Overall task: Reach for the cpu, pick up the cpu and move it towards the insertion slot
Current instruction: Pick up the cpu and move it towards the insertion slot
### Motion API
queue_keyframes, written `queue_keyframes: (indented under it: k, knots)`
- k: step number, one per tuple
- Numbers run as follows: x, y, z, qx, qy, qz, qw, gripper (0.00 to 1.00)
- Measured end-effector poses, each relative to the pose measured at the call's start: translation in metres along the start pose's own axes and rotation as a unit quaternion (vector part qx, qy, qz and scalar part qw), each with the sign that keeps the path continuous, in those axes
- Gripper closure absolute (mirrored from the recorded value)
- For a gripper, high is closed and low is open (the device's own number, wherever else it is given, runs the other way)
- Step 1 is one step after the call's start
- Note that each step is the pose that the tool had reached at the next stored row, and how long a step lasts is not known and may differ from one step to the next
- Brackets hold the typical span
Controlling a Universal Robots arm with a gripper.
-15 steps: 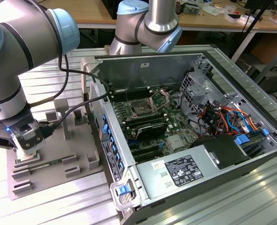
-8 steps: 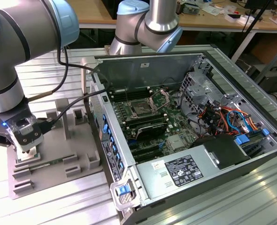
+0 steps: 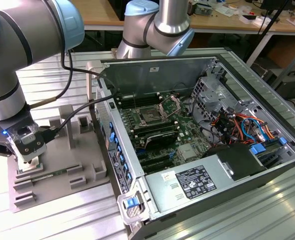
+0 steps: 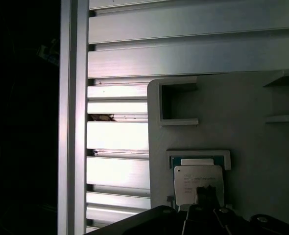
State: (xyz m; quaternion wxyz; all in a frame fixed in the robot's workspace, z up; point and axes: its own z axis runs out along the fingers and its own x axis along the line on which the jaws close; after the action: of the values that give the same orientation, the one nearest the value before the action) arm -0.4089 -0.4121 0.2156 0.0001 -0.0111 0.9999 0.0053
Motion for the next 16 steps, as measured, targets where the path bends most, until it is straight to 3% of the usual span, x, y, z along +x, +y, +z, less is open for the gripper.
queue_keyframes:
  k: [3, 6, 8, 10, 13, 16]
  knots:
    - [0.0, 0.0, 0.0001, 0.0, 0.0, 0.0, 1.0, 0.89]
    - [0.0, 0.0, 0.0001, 0.0, 0.0, 0.0, 1.0, 0.71]
    - [0.0, 0.0, 0.0002, 0.0, 0.0, 0.0, 1.0, 0.71]
    - [0.0, 0.0, 0.0002, 0.0, 0.0, 0.0, 1.0, 0.52]
    - [0.0, 0.0, 0.0003, 0.0, 0.0, 0.0, 1.0, 0.4]
    - [0.0, 0.0, 0.0004, 0.0, 0.0, 0.0, 1.0, 0.4]
